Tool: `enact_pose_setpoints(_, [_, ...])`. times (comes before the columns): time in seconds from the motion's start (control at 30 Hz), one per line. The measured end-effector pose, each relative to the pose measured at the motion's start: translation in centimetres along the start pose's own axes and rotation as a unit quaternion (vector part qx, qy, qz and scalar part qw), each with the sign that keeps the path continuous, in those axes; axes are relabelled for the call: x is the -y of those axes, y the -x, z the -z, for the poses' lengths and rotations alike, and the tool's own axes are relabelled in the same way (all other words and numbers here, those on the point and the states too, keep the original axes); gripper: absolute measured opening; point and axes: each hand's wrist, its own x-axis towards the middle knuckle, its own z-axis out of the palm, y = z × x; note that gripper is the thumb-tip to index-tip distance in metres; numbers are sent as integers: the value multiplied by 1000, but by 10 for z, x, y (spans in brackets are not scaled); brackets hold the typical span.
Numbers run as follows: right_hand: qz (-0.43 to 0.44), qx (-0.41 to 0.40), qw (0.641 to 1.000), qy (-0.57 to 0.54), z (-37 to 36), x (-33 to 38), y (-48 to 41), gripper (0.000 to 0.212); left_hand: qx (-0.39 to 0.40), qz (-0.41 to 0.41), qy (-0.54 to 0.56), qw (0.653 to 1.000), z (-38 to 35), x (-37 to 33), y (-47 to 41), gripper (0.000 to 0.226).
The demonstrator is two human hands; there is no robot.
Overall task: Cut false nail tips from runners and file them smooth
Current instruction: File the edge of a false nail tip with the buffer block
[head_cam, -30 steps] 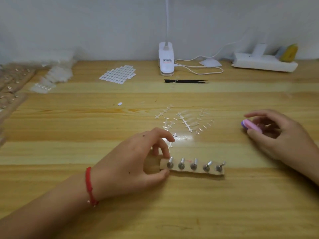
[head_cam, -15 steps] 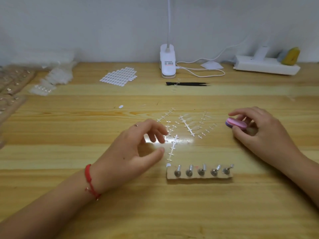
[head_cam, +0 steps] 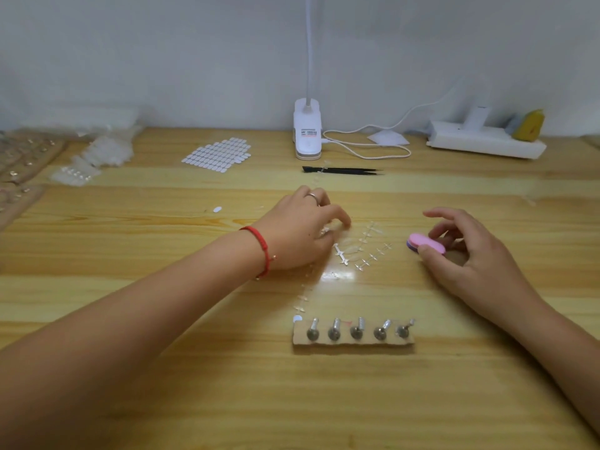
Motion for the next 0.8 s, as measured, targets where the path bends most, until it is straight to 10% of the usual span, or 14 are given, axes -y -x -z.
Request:
enact_pose_setpoints(0.63, [3,-8,1000,-4,1,4,2,40,56,-4,-2,998,25,9,6,18])
enact_pose_setpoints(0.8, [0,-29,999,-29,3,5,1,40,-63,0,43,997,26,8,11,11])
